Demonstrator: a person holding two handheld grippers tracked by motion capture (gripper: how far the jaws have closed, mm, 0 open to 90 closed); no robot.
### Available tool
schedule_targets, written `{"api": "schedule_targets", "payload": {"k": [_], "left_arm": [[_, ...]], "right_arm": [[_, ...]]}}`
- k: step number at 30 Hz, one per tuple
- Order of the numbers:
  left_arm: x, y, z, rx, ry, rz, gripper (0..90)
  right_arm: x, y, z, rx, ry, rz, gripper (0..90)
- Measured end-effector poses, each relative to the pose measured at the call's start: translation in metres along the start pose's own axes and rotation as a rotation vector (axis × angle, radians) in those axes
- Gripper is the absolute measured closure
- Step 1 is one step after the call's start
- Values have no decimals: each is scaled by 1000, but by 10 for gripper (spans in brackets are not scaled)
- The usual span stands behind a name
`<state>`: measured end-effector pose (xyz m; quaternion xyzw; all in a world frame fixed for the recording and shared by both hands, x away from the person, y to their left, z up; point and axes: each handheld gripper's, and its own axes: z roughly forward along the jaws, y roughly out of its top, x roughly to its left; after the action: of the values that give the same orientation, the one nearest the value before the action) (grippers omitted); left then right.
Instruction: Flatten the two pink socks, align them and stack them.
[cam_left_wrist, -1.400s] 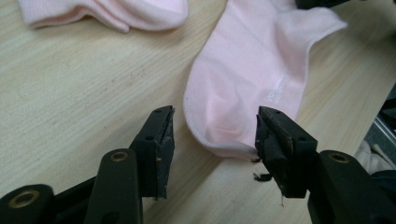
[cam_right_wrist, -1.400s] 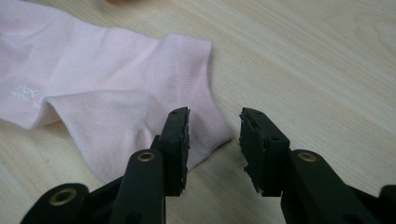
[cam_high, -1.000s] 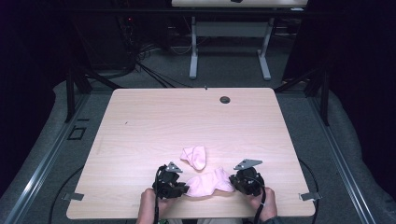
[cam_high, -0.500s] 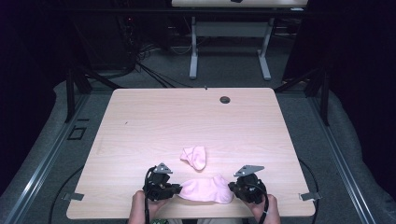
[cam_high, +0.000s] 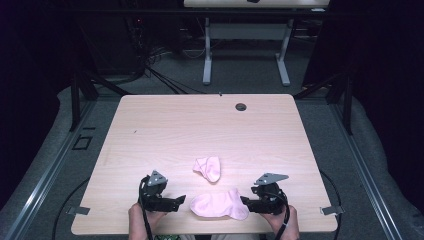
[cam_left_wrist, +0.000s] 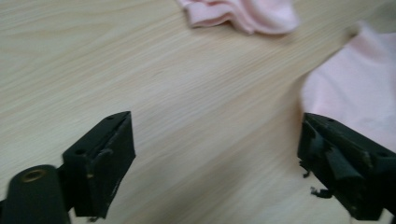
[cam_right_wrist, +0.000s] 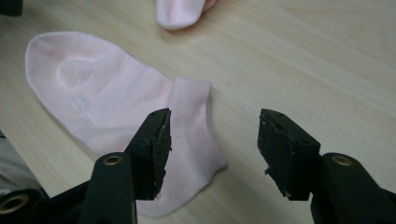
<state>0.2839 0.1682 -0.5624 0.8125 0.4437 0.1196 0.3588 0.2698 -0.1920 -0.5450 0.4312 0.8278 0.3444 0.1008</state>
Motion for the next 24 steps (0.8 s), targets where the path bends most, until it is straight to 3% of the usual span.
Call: {"api": "schedule_targets", "payload": {"k": [3,4,8,12,15,18,22,24], "left_arm": [[8,-11,3,-11,59,-7,44],[10,-13,4,-3,82,9,40],[17,-21,8,-12,114,-11,2],[24,-25,11,-23,149,6,1],[24,-24,13,-21,156,22,0],[25,-25,14,-27,158,20,0],[25,-25,14,-29,157,19,0],[25,-25,14,-29,159,18,0]], "right_arm": [[0,11,3,-15,-1,-2,400],[0,15,6,-19,-2,-7,382],[0,33,20,-13,17,-7,292],[4,53,45,43,16,-42,267],[4,69,64,80,13,-61,338],[1,83,79,121,50,-64,389],[1,94,91,111,77,-35,476],[0,98,95,137,64,-43,541]]}}
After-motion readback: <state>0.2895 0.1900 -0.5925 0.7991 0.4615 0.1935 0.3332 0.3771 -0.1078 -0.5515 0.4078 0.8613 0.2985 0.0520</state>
